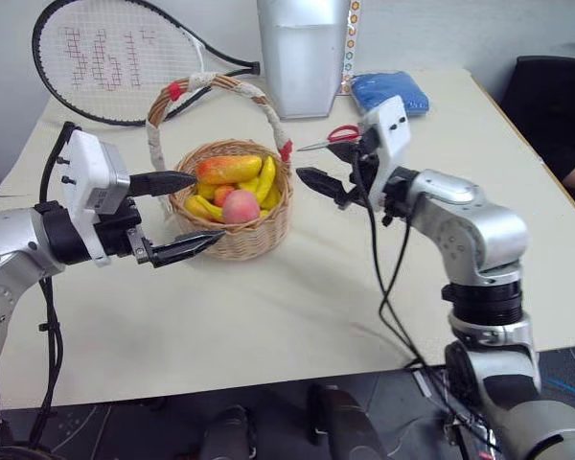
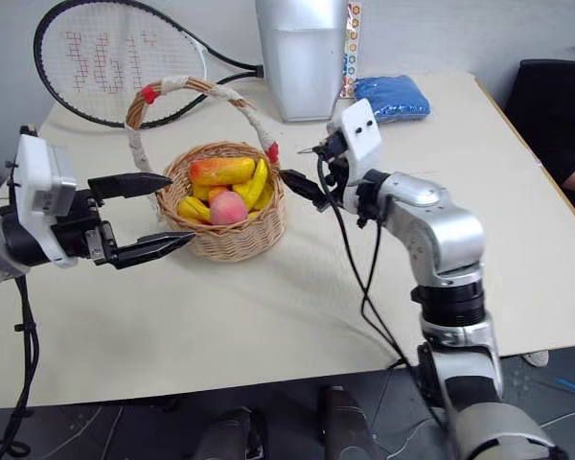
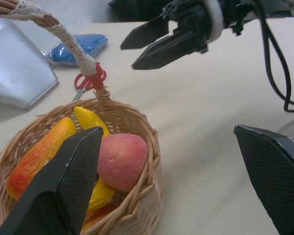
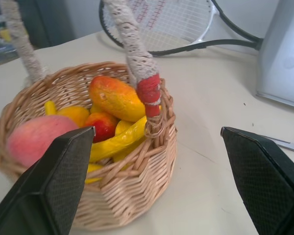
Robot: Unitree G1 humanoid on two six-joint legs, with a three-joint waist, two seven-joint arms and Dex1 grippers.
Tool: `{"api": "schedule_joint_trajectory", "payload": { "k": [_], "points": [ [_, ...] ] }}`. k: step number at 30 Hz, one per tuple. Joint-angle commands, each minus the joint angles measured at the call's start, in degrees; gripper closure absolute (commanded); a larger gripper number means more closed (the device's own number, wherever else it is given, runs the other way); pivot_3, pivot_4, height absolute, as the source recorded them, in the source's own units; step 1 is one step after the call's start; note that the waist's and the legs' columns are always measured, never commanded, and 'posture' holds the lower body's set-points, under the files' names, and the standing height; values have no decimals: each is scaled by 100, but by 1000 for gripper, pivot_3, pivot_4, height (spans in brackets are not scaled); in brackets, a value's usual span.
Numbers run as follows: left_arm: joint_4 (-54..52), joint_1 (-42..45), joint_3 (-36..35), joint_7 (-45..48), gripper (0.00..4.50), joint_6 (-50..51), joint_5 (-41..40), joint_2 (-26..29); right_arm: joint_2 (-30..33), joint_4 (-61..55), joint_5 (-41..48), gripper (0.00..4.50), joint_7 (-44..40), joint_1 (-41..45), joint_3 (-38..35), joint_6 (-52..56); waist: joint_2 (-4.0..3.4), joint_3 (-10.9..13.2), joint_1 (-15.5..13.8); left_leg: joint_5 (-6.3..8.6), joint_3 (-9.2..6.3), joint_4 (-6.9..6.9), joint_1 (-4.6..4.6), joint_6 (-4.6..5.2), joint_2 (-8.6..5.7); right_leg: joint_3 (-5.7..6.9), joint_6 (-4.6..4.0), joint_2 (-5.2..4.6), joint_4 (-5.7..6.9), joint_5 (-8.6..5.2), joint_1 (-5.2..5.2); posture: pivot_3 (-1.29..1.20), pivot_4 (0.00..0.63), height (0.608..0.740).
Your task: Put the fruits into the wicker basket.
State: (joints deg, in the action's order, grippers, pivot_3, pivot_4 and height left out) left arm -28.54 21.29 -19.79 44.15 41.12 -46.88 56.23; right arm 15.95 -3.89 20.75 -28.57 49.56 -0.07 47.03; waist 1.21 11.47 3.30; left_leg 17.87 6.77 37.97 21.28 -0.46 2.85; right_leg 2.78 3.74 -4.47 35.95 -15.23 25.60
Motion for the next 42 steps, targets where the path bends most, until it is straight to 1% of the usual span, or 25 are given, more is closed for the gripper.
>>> {"api": "schedule_joint_trajectory", "payload": {
  "k": [1,6,9,11,15,19,20,24,27,30,34,37,39,41,42],
  "points": [
    [43,178,1,83,0,-148,63,12,-436,621,-248,253,409,389,51,-619,0,0,0,0,0,0,3,0,0,0,0,-1,-1,0,1,0,150,740],
    [77,244,55,97,0,-166,96,-13,-867,1835,-555,253,543,844,127,-1430,0,0,-1,2,-2,1,15,4,-1,1,1,-2,3,1,2,0,150,740],
    [23,203,39,67,0,-176,82,-50,-976,2346,-678,819,548,1032,137,-1858,0,0,-1,3,-5,1,22,7,-2,1,2,-3,-1,1,3,0,150,740],
    [4,187,13,26,0,-172,69,-85,-978,2378,-731,1560,484,1019,171,-2034,0,0,-7,4,-6,1,24,9,-1,2,2,-5,-4,1,3,0,150,740],
    [-54,123,-24,-9,0,-172,85,-132,-798,2081,-1041,2827,400,724,358,-2473,0,0,-7,5,-7,1,27,11,-1,3,3,-6,-6,1,3,0,150,740],
    [-102,-29,-100,-70,0,-192,102,-204,-402,1311,-805,4243,409,65,-114,-2337,1,0,-57,6,-11,0,28,10,-2,5,3,-7,-7,1,3,0,150,740],
    [-100,-43,-107,-72,0,-191,100,-218,-327,1129,-723,4301,380,-38,-201,-2275,1,0,-65,6,-15,2,28,10,-3,6,3,-8,-6,1,1,0,150,740],
    [-21,68,43,-17,0,-234,131,-287,353,264,-231,4301,107,-355,-790,-1893,1,0,-139,5,-11,6,28,13,-6,4,7,-5,-6,4,1,0,150,740],
    [73,191,159,35,0,-266,167,-331,926,22,-47,4301,59,-413,-1247,-1680,0,1,-160,4,-9,7,27,14,-7,4,7,-2,-7,4,1,0,150,740],
    [237,373,332,165,0,-338,223,-392,1941,20,32,4301,-206,-612,-1857,-1455,-4,3,-169,4,-6,6,24,14,-10,4,7,4,-13,3,2,0,150,740],
    [443,583,525,328,0,-460,257,-521,2831,218,177,4301,-591,-1123,-2399,-1327,-3,3,-185,4,-1,5,24,18,-15,5,7,9,-30,3,-1,0,150,740],
    [572,735,654,413,0,-582,302,-677,3183,387,60,4301,-816,-1645,-2576,-1636,-3,2,-166,5,8,6,19,20,-18,5,11,18,-31,5,-4,0,150,740],
    [690,879,767,447,0,-690,334,-839,3236,564,60,4301,-841,-1990,-2702,-1676,-3,3,-146,5,19,6,8,21,-22,6,16,24,-29,8,-4,0,150,740],
    [796,983,846,456,0,-794,391,-999,3172,664,125,3544,-830,-2287,-2798,-1631,-3,2,-148,4,30,7,-4,19,-21,5,18,32,-22,10,-7,0,150,740],
    [850,1025,872,478,0,-838,414,-1063,3137,672,130,3276,-835,-2431,-2818,-1669,-4,2,-148,3,34,7,-9,18,-21,3,18,34,-17,10,-7,0,150,740]
  ]
}}
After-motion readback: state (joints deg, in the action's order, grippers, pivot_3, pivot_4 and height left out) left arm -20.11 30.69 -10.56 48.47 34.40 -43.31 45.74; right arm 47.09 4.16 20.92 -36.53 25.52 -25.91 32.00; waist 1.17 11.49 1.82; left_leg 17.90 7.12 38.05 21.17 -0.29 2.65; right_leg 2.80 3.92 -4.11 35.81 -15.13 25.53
